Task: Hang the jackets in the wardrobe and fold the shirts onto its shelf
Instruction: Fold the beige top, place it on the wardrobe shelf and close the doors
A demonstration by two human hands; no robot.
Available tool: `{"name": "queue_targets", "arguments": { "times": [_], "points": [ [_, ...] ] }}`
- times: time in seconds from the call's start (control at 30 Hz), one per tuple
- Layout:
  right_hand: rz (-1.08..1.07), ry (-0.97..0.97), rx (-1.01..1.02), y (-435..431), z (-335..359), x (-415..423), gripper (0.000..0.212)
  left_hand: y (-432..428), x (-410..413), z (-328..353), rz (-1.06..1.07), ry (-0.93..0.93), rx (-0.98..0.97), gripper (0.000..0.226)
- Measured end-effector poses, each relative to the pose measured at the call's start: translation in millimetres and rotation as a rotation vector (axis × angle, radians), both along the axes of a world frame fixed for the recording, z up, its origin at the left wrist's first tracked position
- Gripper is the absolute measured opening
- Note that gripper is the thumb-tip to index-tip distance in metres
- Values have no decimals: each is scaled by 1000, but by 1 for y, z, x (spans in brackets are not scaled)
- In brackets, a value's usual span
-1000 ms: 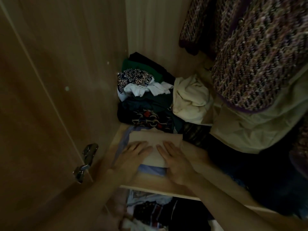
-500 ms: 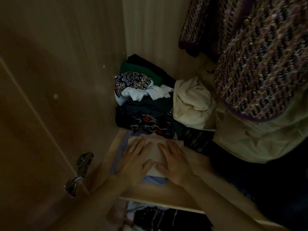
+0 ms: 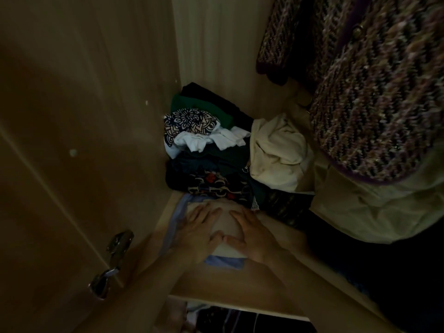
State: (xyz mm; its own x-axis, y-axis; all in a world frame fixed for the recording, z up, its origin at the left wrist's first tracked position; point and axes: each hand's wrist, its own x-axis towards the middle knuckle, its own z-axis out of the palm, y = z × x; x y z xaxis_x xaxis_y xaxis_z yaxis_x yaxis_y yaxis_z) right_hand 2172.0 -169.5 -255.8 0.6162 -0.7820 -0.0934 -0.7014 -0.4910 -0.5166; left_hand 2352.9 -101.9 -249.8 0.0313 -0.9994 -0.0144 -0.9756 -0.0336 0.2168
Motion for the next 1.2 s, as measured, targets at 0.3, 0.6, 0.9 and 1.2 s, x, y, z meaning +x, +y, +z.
{"name": "queue_targets", "arguments": {
  "times": [0.3,0.6,0.9,1.2],
  "points": [
    [-58,-11,-139,58,44,-17,86,34,6,37,28,113,-5,59],
    [-94,18,-384,133,94,-60,63,113,-33,96,-5,69,-248,68],
    [-146,-40,-484,198,143,-111,62,159,-74,143,-51,71,-357,73],
    [-169,-170,-612,270,168,-226,62,216,-175,201,-86,33,-463,68]
  ]
}}
